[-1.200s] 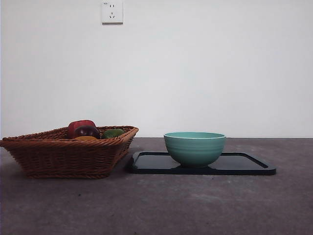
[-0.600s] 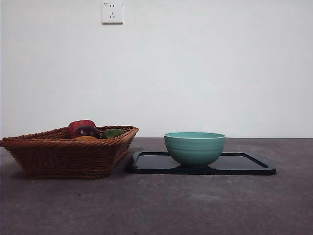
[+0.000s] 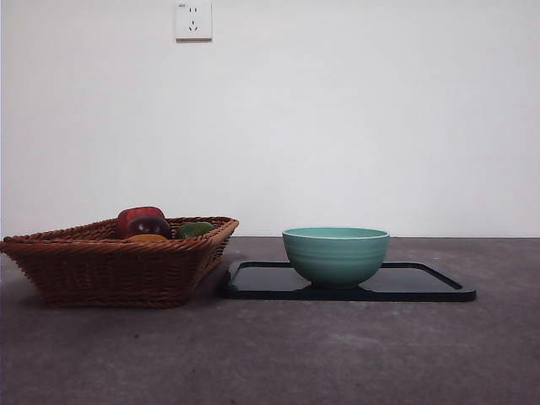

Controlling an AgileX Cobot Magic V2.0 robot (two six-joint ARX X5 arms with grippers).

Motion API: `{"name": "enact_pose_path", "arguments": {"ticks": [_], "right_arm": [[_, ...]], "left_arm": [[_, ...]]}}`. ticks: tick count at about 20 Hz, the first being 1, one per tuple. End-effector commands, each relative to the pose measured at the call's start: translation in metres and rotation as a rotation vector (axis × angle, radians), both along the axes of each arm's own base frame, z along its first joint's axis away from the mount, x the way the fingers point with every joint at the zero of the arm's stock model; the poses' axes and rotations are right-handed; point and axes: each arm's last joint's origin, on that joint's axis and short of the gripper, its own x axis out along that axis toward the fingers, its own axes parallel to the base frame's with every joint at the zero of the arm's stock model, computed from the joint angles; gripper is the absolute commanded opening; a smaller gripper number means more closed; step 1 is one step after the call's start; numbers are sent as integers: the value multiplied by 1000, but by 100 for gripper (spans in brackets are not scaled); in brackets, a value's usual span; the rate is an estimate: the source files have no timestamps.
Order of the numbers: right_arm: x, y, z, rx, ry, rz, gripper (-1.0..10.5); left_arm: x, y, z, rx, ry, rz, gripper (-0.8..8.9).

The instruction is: Pick up the wifruite, put it on the bowl, pick up the plate, put it on desk

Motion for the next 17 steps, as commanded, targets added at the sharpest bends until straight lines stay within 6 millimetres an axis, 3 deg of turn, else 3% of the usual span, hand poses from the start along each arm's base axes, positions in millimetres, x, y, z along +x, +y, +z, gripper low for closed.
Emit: {"name": "enact_pose_path", "arguments": {"ticks": [1,9,17], "right_arm": [[17,9,-9,-108,125,3,600],[99,56,-33,-50,101,35,600],[171,95,-77,-80,290,52,599]], "left_arm": [[-1,0,4,-6,-30,-13,563],[-1,0,4,-7,-30,-13,563],[-1,0,4,-6,-31,-13,563]]}}
